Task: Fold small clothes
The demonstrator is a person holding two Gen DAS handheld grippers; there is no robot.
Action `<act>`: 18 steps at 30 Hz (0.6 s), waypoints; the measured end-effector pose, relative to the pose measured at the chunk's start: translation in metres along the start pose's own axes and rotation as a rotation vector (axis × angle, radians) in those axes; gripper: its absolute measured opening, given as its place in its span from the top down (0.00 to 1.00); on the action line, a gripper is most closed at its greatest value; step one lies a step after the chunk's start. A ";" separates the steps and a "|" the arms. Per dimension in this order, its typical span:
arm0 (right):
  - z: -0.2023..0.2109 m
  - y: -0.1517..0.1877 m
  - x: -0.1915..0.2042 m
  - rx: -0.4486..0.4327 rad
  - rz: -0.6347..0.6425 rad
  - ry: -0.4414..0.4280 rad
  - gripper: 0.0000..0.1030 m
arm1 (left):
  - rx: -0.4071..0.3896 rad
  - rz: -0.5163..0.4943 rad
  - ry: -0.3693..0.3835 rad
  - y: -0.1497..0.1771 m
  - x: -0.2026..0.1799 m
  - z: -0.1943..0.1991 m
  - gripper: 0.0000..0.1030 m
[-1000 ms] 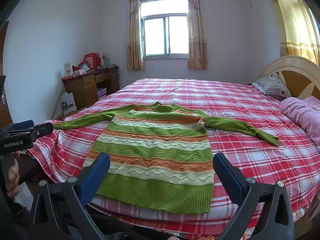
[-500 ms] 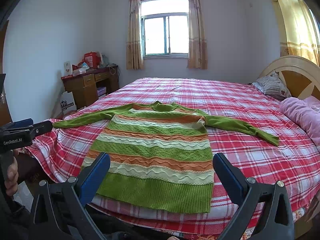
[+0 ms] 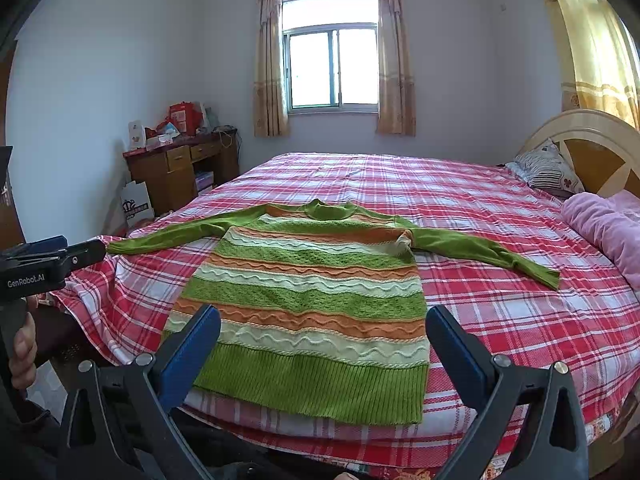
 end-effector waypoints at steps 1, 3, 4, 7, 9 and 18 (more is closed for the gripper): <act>0.000 0.000 0.000 0.000 0.000 0.000 0.01 | 0.000 -0.001 0.000 0.000 -0.001 0.000 0.00; 0.000 0.000 0.000 0.001 0.001 -0.001 0.01 | 0.000 0.000 0.000 0.000 0.000 0.000 0.00; 0.000 0.000 0.000 0.001 0.000 -0.001 0.01 | 0.000 -0.001 0.000 0.000 -0.001 0.000 0.00; -0.001 0.002 0.001 0.005 0.000 -0.005 0.01 | 0.002 0.000 0.001 0.001 0.000 0.000 0.00; -0.001 0.002 0.002 0.004 0.002 -0.006 0.01 | 0.003 0.000 0.002 0.002 0.000 -0.001 0.00; -0.001 0.003 0.002 0.007 0.000 -0.006 0.01 | 0.008 -0.001 0.002 0.004 0.001 0.000 0.00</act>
Point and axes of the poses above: each gripper's, at about its wrist camera, not at the fingertips, and z roughly against the way its jaws point, x to its left, y to its underside, the point moved 3 cm from there along -z, roughly the way its jaws point, and after that the axes turned 13 degrees about -x, right-handed, at the moved point
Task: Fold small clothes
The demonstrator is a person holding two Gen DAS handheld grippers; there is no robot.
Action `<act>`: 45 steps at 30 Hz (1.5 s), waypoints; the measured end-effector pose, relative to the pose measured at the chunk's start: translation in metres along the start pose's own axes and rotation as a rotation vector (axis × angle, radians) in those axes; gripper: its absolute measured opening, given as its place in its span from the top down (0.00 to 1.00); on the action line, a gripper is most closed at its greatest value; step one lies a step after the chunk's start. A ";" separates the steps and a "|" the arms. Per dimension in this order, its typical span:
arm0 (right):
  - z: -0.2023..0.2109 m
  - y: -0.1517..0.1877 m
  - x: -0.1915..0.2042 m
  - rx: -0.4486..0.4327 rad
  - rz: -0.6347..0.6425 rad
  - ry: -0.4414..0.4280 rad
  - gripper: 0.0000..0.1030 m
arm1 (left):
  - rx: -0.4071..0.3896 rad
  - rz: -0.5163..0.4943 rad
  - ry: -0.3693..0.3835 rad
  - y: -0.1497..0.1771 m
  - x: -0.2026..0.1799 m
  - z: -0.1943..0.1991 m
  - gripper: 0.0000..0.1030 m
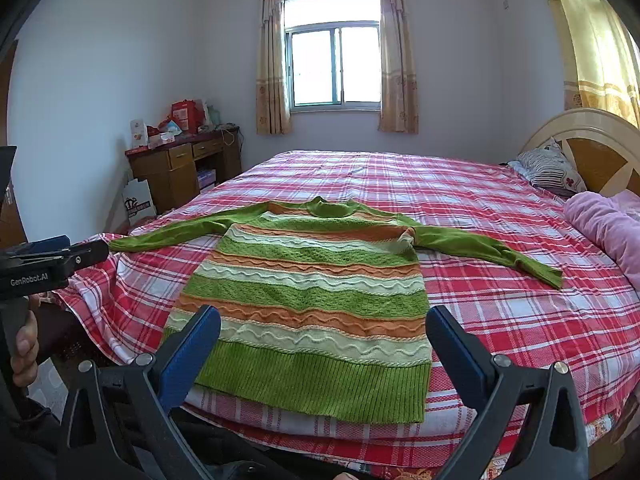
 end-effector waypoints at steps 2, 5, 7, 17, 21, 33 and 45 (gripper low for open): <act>-0.001 0.000 0.000 0.002 0.000 -0.001 0.01 | 0.007 0.000 0.001 0.003 0.000 -0.001 0.00; -0.003 0.002 -0.001 0.005 0.003 -0.018 0.01 | 0.024 -0.001 0.008 0.006 0.000 -0.005 0.00; -0.008 0.003 -0.004 0.007 -0.003 -0.048 0.01 | 0.033 -0.005 0.006 0.006 0.000 -0.011 0.00; -0.056 0.019 -0.048 0.044 -0.031 -0.014 0.01 | 0.105 -0.029 -0.049 0.009 0.007 -0.064 0.00; -0.081 0.027 -0.071 0.070 -0.042 0.021 0.01 | 0.137 -0.061 -0.057 0.008 0.004 -0.090 0.00; -0.143 0.051 -0.168 0.136 -0.168 0.175 0.01 | 0.215 -0.094 -0.015 0.002 -0.016 -0.174 0.00; -0.172 0.051 -0.311 0.149 -0.360 0.367 0.02 | 0.254 -0.107 -0.068 0.009 -0.021 -0.247 0.00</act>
Point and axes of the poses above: each gripper's, at about its wrist camera, not at the fingertips, and z roughly against the way its jaws point, x to its left, y to its underside, the point moved 3 cm from there along -z, roughly the way its jaws point, and after that the axes turned 13 degrees about -x, right-handed, at the moved point
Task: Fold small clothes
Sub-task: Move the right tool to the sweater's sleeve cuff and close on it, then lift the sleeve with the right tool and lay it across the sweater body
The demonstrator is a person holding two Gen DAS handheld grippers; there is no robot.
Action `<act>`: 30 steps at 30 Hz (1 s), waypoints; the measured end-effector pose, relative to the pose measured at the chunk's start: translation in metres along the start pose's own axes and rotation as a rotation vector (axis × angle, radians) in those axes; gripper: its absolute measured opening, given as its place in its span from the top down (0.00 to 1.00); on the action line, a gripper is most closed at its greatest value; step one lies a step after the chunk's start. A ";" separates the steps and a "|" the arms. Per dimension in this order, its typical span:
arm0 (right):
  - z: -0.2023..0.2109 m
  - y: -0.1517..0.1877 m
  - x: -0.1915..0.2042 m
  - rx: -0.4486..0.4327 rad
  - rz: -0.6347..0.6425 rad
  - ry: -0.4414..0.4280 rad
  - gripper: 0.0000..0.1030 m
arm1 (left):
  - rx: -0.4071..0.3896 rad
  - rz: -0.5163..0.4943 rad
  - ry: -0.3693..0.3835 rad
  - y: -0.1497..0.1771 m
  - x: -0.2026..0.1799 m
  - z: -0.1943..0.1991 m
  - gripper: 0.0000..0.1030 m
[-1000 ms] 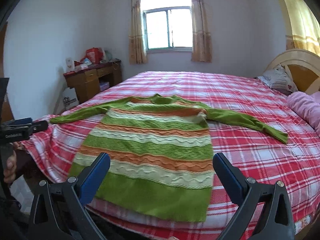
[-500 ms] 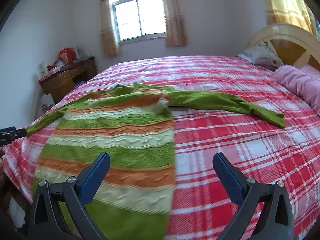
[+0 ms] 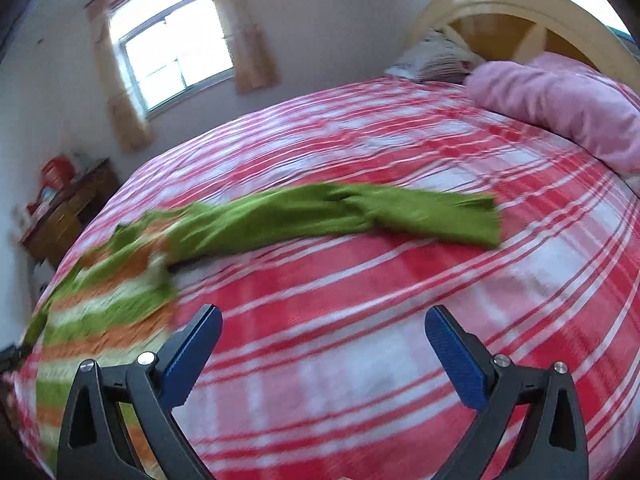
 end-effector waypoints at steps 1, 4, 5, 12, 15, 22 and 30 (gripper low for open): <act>-0.005 -0.005 -0.007 -0.002 -0.010 0.015 0.02 | -0.002 -0.001 -0.013 -0.003 0.000 -0.005 0.00; -0.020 -0.021 -0.035 -0.006 -0.042 0.062 0.03 | -0.006 -0.006 -0.031 -0.010 -0.001 -0.017 0.00; -0.026 -0.026 -0.044 -0.007 -0.054 0.077 0.03 | -0.007 -0.007 -0.035 -0.013 -0.002 -0.022 0.00; -0.062 -0.051 -0.106 0.013 -0.141 0.167 0.17 | -0.007 -0.011 -0.088 -0.020 -0.003 -0.053 0.00; -0.074 -0.056 -0.130 0.025 -0.171 0.206 0.18 | -0.001 -0.006 -0.103 -0.021 -0.001 -0.062 0.00; -0.096 -0.054 -0.133 0.083 -0.155 0.164 0.49 | 0.038 0.018 -0.115 -0.021 0.001 -0.082 0.00; -0.098 -0.062 -0.129 0.105 -0.135 0.094 0.94 | 0.073 0.034 -0.072 -0.019 0.001 -0.090 0.00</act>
Point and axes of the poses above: each gripper's, at about its wrist camera, not at the fingertips, and z roughly against the way its jaws point, x to its left, y to its underside, the point moved 3 cm from there along -z, roughly the way its jaws point, and after that the axes turned 13 degrees about -x, right-handed, at the moved point
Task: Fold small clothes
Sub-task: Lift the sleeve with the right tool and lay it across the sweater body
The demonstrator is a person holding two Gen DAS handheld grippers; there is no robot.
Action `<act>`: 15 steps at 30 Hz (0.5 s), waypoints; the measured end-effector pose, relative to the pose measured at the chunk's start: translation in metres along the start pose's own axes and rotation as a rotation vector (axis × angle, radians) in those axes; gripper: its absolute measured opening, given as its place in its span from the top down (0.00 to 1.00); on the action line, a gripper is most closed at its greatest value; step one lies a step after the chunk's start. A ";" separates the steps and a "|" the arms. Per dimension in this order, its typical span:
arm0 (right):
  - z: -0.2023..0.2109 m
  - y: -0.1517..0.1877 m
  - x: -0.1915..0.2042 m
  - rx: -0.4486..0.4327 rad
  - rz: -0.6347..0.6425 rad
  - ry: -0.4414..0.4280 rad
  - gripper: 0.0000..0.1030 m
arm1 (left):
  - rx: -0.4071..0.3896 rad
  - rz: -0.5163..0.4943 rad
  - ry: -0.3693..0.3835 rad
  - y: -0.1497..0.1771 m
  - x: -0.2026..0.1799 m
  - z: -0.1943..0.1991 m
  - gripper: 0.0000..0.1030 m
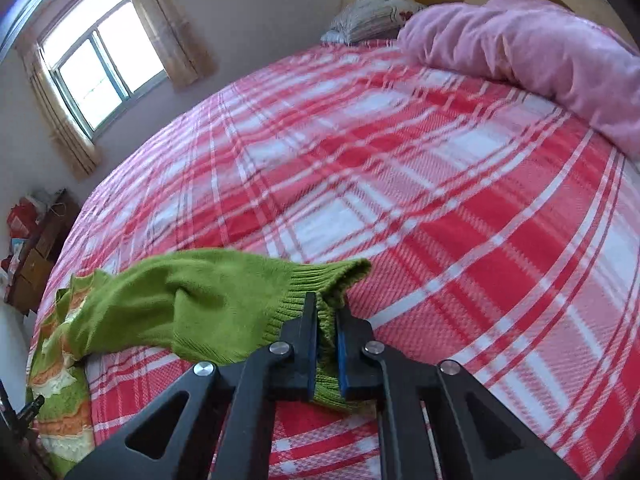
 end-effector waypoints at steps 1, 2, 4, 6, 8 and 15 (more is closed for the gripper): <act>0.004 -0.004 -0.002 -0.013 -0.004 0.002 0.94 | -0.003 0.015 0.012 -0.001 0.003 0.002 0.00; 0.010 -0.012 -0.005 -0.034 -0.015 0.007 0.95 | -0.006 0.025 0.023 -0.002 0.005 0.003 0.00; 0.021 -0.025 -0.010 -0.069 -0.030 0.015 0.96 | -0.013 0.048 0.030 -0.004 0.010 0.005 0.00; 0.028 -0.038 -0.012 -0.088 -0.032 0.023 0.96 | -0.019 0.065 0.046 -0.005 0.012 0.009 0.00; 0.033 -0.049 -0.011 -0.099 -0.025 0.032 0.96 | -0.027 0.073 0.047 -0.006 0.012 0.012 0.00; 0.057 -0.097 0.017 -0.167 -0.005 -0.022 0.97 | -0.048 0.111 0.083 -0.009 0.016 0.025 0.00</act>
Point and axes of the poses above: each gripper's, at about its wrist camera, not at the fingertips, and z roughly against the way its jaws point, x to its left, y to its underside, the point moved 3 cm from there along -z, roughly the way its jaws point, and after that the axes turned 13 degrees about -x, right-handed, at the moved point
